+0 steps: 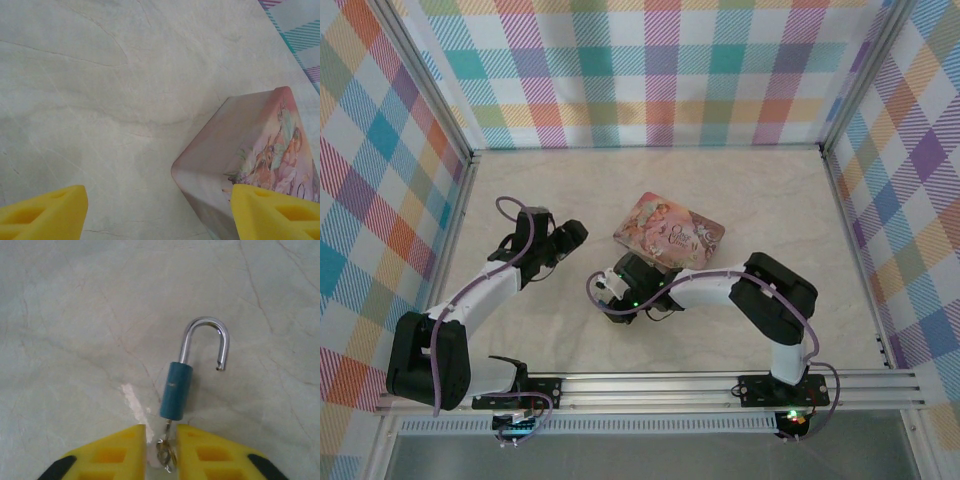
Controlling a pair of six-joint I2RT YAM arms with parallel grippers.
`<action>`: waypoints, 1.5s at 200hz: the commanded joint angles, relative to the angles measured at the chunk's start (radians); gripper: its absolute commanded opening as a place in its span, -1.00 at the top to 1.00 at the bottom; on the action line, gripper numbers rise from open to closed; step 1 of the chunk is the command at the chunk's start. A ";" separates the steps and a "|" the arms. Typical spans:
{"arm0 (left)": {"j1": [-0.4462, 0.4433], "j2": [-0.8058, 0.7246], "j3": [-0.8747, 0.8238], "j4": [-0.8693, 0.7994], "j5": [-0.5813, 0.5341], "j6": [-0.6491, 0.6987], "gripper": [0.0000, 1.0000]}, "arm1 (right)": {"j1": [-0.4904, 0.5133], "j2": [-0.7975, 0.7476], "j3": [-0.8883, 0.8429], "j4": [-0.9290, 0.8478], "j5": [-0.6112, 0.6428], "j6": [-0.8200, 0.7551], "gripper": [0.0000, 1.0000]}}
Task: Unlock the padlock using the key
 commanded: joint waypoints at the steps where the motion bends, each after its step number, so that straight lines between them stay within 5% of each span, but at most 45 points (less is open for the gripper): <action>1: 0.021 -0.025 -0.009 -0.021 0.001 0.019 -0.51 | 0.003 -0.045 0.017 -0.007 0.076 0.000 0.19; 39: 0.023 -0.040 0.000 -0.042 -0.015 0.033 -0.59 | -0.023 -0.166 0.060 -0.134 0.162 -0.045 -0.07; 45: 0.023 -0.043 0.006 -0.051 -0.018 0.039 -0.98 | -0.035 -0.186 0.066 -0.150 0.166 -0.043 -0.09; 61: 0.023 -0.053 0.023 -0.077 -0.029 0.063 -1.00 | -0.066 -0.250 0.072 -0.178 0.192 -0.042 -0.19; 63: 0.023 -0.056 0.025 -0.079 -0.030 0.066 -1.00 | -0.069 -0.257 0.072 -0.180 0.198 -0.041 -0.24; 67: 0.023 -0.060 0.027 -0.083 -0.034 0.074 -1.00 | -0.075 -0.270 0.073 -0.185 0.217 -0.043 -0.89; 70: 0.023 -0.064 0.029 -0.085 -0.036 0.084 -1.00 | -0.080 -0.281 0.072 -0.187 0.228 -0.044 -0.99; 129: 0.023 -0.083 0.112 -0.181 -0.214 0.339 -1.00 | -0.282 -0.505 -0.004 -0.146 0.407 0.090 -0.99; 176: 0.032 -0.026 0.024 0.033 -0.530 0.568 -1.00 | -0.523 -0.635 -0.211 -0.027 0.746 0.171 -1.00; 200: 0.068 0.028 -0.039 0.148 -0.578 0.608 -1.00 | -0.655 -0.654 -0.266 -0.111 0.885 0.229 -1.00; 218: 0.091 0.066 -0.078 0.235 -0.569 0.612 -1.00 | -0.693 -0.657 -0.394 0.081 0.927 0.090 -1.00; 266: 0.106 0.200 -0.154 0.504 -0.499 0.658 -1.00 | -0.759 -0.518 -0.565 0.480 0.898 -0.008 -1.00; 300: 0.137 0.251 -0.278 0.827 -0.333 0.752 -1.00 | -0.840 -0.426 -0.660 0.863 0.602 -0.116 -0.99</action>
